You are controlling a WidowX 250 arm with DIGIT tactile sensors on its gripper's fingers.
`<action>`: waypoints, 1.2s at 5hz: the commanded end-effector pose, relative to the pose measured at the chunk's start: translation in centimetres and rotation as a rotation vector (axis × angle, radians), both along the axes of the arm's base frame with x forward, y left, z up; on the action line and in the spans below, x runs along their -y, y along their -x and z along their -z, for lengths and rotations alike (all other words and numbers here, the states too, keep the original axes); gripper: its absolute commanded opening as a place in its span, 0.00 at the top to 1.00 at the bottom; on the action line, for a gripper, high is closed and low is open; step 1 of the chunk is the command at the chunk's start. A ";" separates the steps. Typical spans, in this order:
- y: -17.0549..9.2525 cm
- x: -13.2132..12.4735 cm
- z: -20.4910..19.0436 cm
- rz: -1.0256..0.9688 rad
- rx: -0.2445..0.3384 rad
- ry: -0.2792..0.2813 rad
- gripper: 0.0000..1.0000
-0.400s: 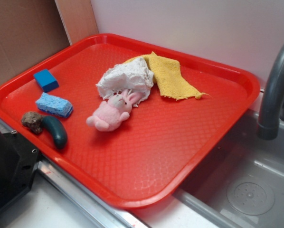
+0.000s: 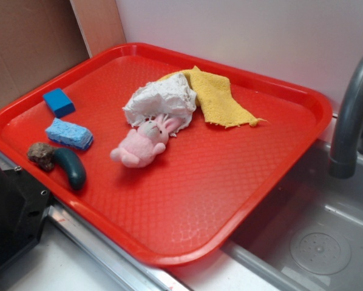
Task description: Grab the blue block.
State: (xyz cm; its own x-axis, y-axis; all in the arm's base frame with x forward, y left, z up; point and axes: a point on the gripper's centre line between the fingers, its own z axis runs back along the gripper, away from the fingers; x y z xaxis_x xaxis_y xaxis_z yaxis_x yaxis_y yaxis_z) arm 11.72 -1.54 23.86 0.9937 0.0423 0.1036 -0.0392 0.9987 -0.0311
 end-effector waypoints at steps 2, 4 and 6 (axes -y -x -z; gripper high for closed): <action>-3.0 -12.5 10.8 -0.755 0.021 -0.128 0.00; -3.4 -15.0 14.7 -1.272 0.119 0.026 0.00; -7.0 -15.5 17.5 -1.442 0.066 0.019 0.00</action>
State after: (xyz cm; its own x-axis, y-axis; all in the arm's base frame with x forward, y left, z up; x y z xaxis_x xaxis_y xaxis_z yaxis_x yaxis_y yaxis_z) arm 18.99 14.07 5.19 0.0733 0.9920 0.1027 -0.9957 0.0786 -0.0482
